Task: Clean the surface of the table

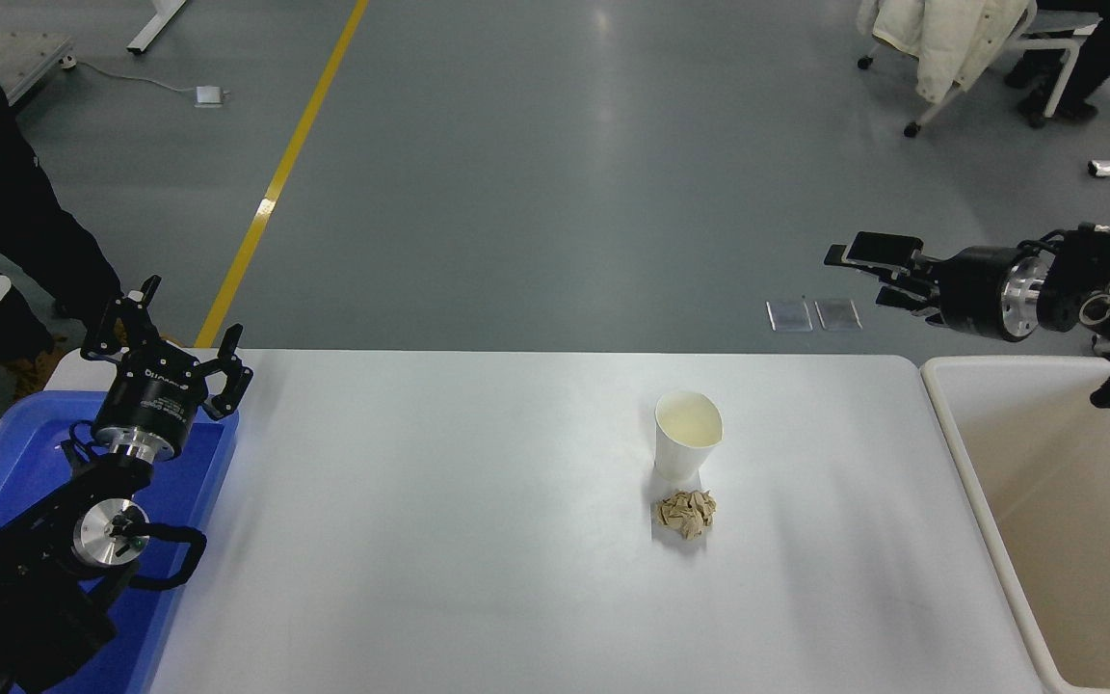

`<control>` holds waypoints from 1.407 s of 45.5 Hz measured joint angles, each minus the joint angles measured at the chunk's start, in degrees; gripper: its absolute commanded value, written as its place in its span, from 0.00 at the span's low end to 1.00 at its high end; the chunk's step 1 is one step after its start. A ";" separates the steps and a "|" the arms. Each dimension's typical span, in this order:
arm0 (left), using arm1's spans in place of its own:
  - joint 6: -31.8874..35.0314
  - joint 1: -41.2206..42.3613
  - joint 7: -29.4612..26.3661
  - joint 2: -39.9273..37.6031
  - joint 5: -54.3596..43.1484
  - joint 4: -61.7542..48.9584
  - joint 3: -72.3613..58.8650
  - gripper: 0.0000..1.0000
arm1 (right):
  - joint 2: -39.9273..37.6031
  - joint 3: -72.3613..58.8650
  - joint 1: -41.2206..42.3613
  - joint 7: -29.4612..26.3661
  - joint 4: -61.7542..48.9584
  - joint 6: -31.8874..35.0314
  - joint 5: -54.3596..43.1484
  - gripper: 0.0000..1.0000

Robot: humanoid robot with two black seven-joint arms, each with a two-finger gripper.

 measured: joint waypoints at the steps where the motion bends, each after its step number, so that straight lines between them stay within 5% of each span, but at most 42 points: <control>1: 0.00 0.00 0.00 0.00 0.00 0.00 0.00 1.00 | 0.76 -1.06 0.85 -0.01 0.68 0.00 -1.41 0.99; 16: 0.00 0.00 0.00 0.01 0.00 0.00 0.00 1.00 | 10.09 -11.38 4.02 -0.09 1.66 -4.55 -11.25 0.99; 39: 0.00 0.00 0.00 0.00 0.02 0.00 0.00 1.00 | 18.48 -19.76 0.44 -0.56 -4.89 -12.76 -10.68 0.99; 44: 0.00 0.00 0.00 0.00 0.02 0.00 0.00 1.00 | 20.20 -20.29 -0.97 -0.58 -6.68 -13.22 -10.24 0.90; 64: 0.00 0.00 0.00 0.00 0.01 0.00 0.00 1.00 | 24.36 -20.85 -4.98 -0.39 -12.33 -13.45 -9.46 0.81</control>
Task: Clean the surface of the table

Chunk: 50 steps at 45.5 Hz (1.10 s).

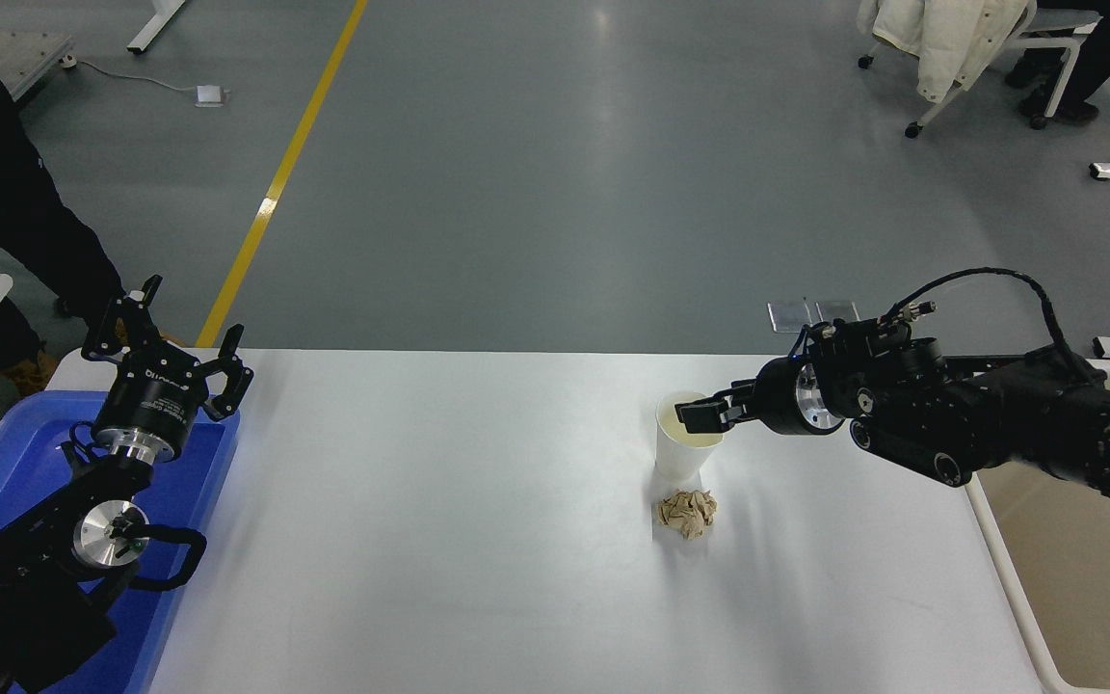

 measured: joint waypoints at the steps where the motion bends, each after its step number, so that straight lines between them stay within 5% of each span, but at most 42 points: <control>1: 0.00 0.00 0.00 0.00 0.00 0.00 0.00 1.00 | 0.11 -0.01 -0.21 0.00 -0.25 -0.01 0.04 0.78; 22: 0.00 0.00 0.00 0.00 0.00 0.00 0.00 1.00 | 1.90 -0.08 -3.38 0.10 -5.36 -0.28 0.24 0.29; 35: 0.00 0.00 0.00 0.00 0.00 0.00 0.00 1.00 | 2.27 -0.09 -4.12 0.26 -6.63 -0.14 0.29 0.19; 41: -0.01 0.00 0.00 0.00 0.00 0.00 0.00 1.00 | 2.33 -0.09 -4.28 0.48 -6.94 -0.13 0.29 0.01; 50: -0.02 0.00 0.00 0.00 0.00 0.00 0.00 1.00 | 2.38 -0.09 -4.45 1.79 -7.17 -0.14 0.26 0.00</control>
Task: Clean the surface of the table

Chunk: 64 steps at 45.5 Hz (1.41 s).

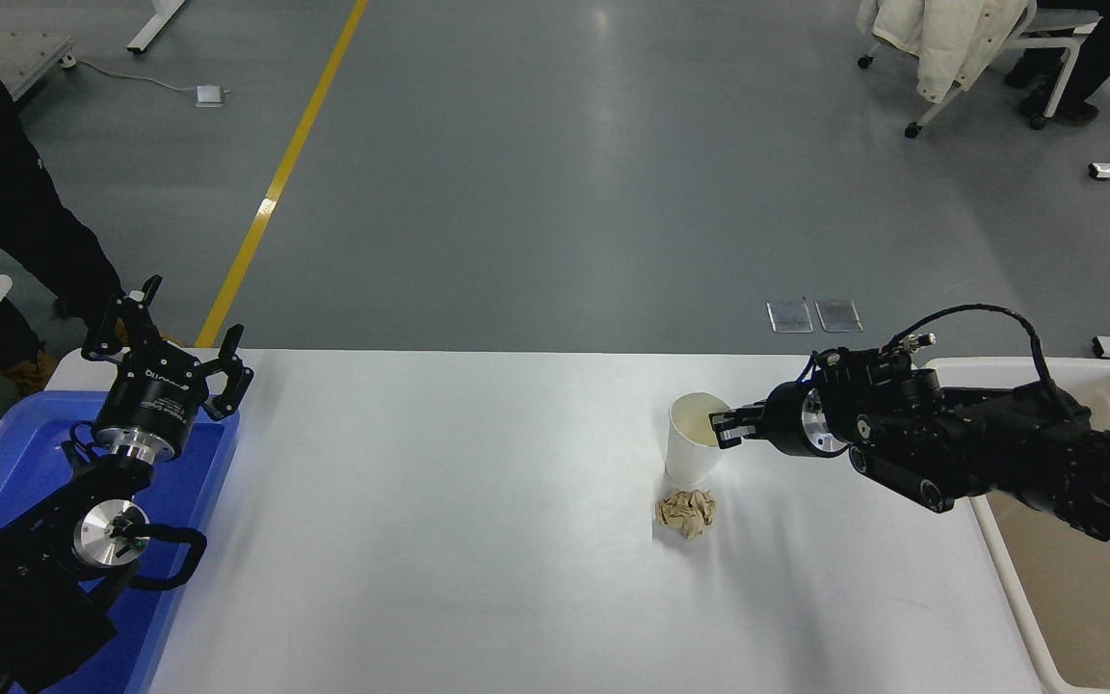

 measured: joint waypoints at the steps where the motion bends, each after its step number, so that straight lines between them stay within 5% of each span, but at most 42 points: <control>1: 0.00 0.00 0.00 0.00 0.00 0.00 0.00 1.00 | 0.00 0.01 -0.01 0.19 -0.02 -0.02 0.00 0.00; 27: 0.00 0.00 0.00 0.00 -0.01 0.00 0.00 1.00 | -1.85 1.77 3.95 5.43 0.00 0.00 9.24 0.00; 64: 0.02 0.00 0.00 0.00 -0.03 0.01 0.00 1.00 | -16.56 12.98 9.61 9.67 -7.73 7.75 32.73 0.00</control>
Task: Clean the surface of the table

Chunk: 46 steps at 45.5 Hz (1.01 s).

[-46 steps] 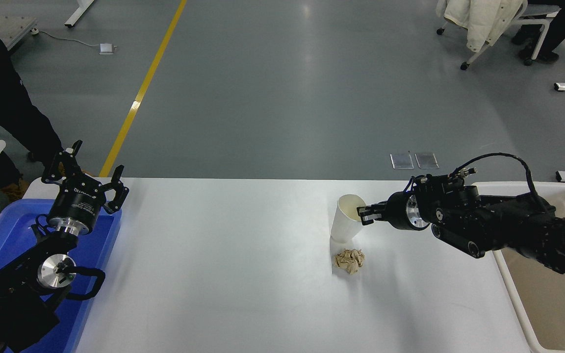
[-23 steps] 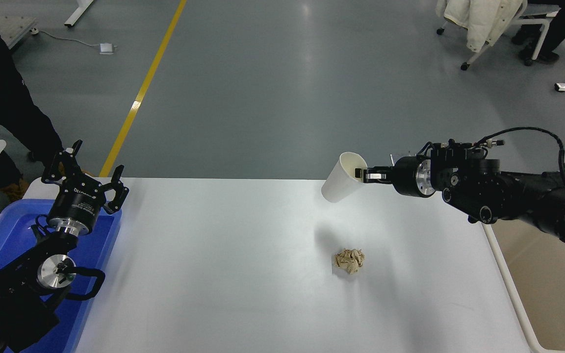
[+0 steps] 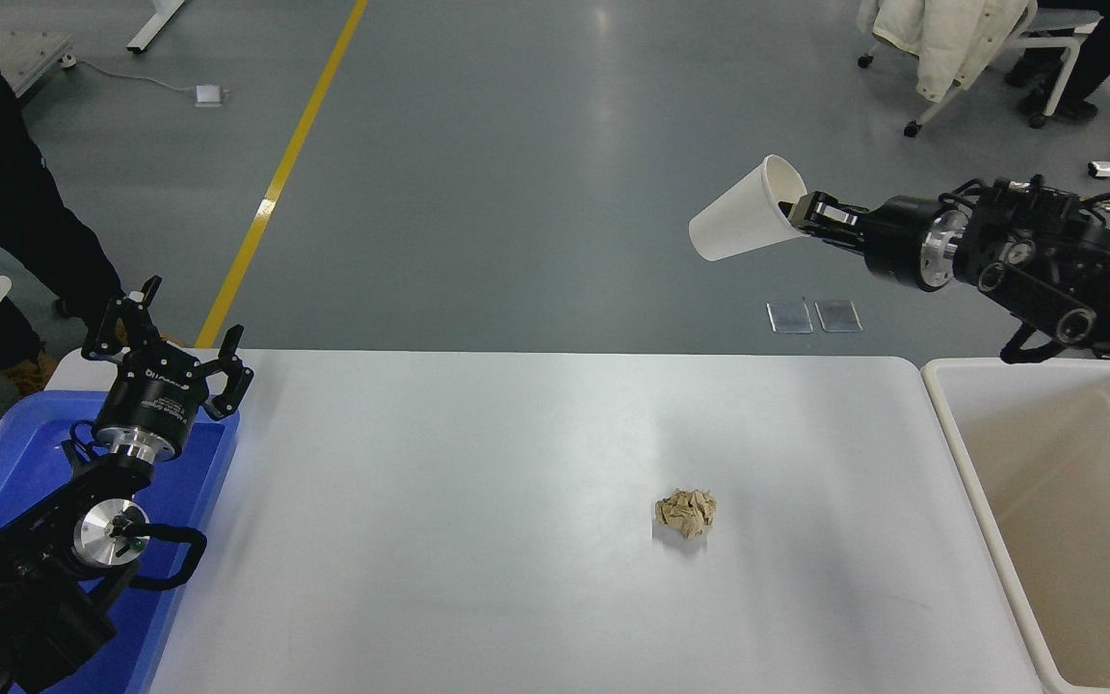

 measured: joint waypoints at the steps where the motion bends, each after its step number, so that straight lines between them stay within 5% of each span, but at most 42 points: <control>1: 0.00 0.00 0.00 0.00 0.00 -0.01 0.00 1.00 | -0.14 0.12 -0.15 -0.03 -0.95 0.15 0.66 0.00; 24: -0.07 0.00 0.00 0.00 0.03 0.00 0.00 1.00 | -1.55 1.09 -7.52 -6.35 -21.45 1.20 13.20 0.00; 46: -0.07 0.00 0.00 0.00 0.01 0.00 0.00 1.00 | -4.29 3.12 -19.07 -10.88 -30.06 -1.10 15.76 0.00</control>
